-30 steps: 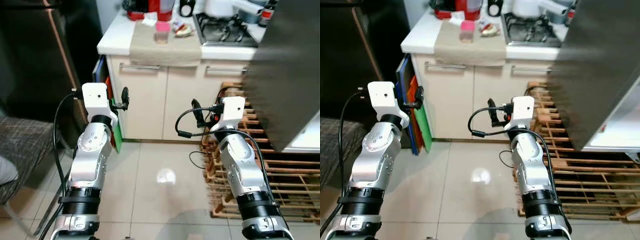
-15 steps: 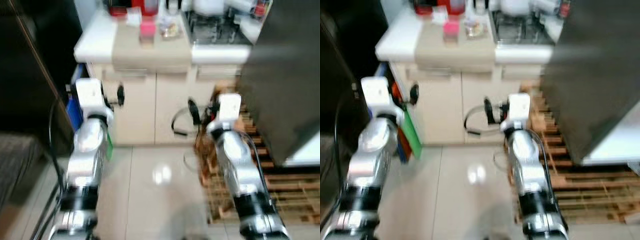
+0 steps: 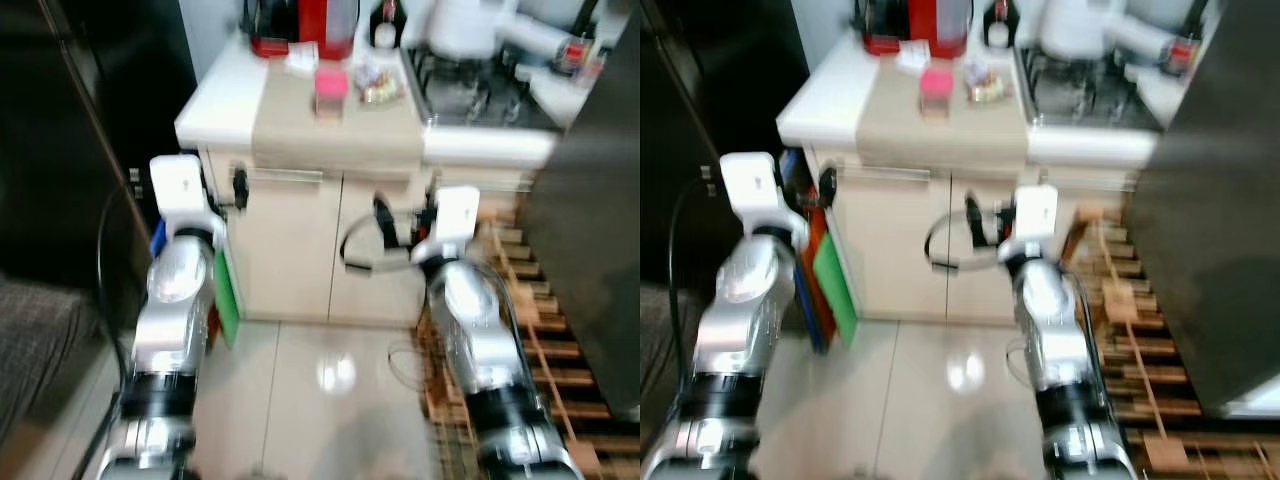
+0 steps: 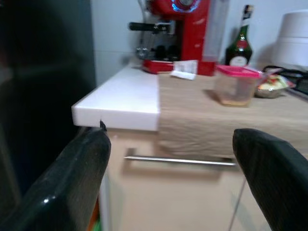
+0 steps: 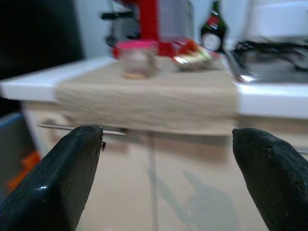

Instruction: Restocking fridge

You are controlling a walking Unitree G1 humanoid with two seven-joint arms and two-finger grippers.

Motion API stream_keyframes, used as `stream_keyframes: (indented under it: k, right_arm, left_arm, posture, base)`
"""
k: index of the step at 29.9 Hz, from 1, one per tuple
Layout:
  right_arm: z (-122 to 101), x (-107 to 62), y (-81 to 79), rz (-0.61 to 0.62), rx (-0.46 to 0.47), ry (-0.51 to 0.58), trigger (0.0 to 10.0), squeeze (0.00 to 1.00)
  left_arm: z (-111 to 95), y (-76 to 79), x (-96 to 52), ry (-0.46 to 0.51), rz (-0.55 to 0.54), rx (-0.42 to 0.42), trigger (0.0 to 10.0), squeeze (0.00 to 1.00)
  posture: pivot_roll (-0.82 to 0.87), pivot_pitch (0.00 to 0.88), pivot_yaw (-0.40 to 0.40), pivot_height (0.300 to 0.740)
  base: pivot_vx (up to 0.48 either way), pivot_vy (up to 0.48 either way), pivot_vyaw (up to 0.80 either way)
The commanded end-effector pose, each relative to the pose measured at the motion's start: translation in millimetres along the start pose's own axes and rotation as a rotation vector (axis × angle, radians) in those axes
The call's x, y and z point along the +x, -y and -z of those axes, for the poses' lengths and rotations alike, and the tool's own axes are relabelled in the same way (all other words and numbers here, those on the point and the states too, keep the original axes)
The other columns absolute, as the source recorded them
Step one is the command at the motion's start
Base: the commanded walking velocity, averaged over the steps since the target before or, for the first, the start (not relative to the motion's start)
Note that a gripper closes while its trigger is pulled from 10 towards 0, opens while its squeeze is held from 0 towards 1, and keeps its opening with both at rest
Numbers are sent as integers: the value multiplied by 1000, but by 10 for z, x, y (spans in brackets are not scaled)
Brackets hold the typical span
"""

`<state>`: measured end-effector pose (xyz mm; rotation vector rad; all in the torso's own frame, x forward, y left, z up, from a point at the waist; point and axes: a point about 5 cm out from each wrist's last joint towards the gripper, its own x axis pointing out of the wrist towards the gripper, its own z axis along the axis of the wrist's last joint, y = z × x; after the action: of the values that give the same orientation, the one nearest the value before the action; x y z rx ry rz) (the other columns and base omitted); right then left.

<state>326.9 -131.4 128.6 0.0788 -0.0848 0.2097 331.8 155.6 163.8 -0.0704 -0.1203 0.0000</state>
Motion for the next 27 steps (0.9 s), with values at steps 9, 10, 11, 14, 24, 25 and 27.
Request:
stream_keyframes:
  k: [9,10,11,14,24,25,27]
  right_arm:
    - [-80,15,50,52,7,45,10000,0]
    - [-80,15,50,52,7,45,10000,0]
    - [-102,18,78,74,9,56,10000,0]
    - [-120,23,100,89,10,62,10000,0]
    - [-147,26,97,103,7,80,10000,0]
    - [-156,28,103,109,6,83,10000,0]
    - [-168,33,104,112,2,85,10000,0]
  left_arm:
    - [-19,26,12,2,23,9,10000,0]
    - [-19,26,12,2,23,9,10000,0]
    - [-15,29,12,-1,25,10,10000,0]
    - [-8,38,13,-5,29,12,10000,0]
    - [-42,36,38,14,27,66,10000,0]
    - [-45,39,39,15,30,65,10000,0]
    - [-55,47,39,20,36,59,10000,0]
  posture:
    - [-18,0,11,740]
    - [-18,0,11,740]
    - [-19,0,12,740]
    - [-20,0,13,740]
    - [-16,0,15,740]
    - [-16,0,15,740]
    - [-16,0,15,740]
  base:
    - [296,379,0]
    - [296,379,0]
    - [296,379,0]
    - [300,375,0]
    - [159,179,0]
    - [0,0,0]
    - [0,0,0]
